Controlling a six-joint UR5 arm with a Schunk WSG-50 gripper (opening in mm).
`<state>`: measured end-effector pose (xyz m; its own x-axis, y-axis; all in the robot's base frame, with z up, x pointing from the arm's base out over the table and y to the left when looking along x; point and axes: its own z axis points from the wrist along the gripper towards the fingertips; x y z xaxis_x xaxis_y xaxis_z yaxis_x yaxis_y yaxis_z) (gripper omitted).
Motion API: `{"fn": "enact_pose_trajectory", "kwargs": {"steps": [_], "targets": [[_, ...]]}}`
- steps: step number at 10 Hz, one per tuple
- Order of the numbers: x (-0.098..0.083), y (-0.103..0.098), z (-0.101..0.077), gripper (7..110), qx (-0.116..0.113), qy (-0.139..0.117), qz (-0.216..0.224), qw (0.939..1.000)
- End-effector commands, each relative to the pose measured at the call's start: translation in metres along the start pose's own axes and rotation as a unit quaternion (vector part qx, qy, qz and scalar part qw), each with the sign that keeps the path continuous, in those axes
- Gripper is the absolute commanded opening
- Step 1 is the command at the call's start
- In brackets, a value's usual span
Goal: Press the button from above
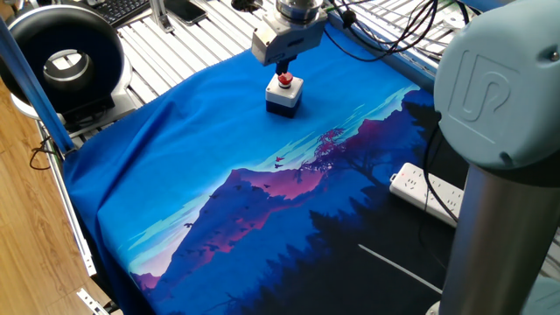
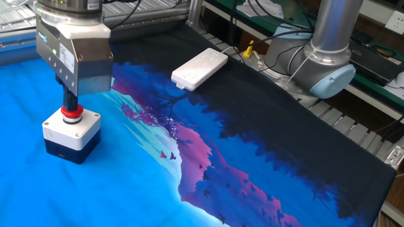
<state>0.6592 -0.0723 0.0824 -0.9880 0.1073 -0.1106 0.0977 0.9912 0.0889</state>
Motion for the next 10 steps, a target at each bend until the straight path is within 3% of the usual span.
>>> {"fn": "enact_pose_trajectory", "kwargs": {"steps": [1,4,10], "targets": [[-0.001,0.0,0.009,7,-0.006,-0.005,0.004,1.0],[-0.002,-0.002,0.012,7,-0.004,-0.005,0.001,1.0],[0.007,0.0,-0.006,7,0.001,0.013,0.005,0.9999]]}}
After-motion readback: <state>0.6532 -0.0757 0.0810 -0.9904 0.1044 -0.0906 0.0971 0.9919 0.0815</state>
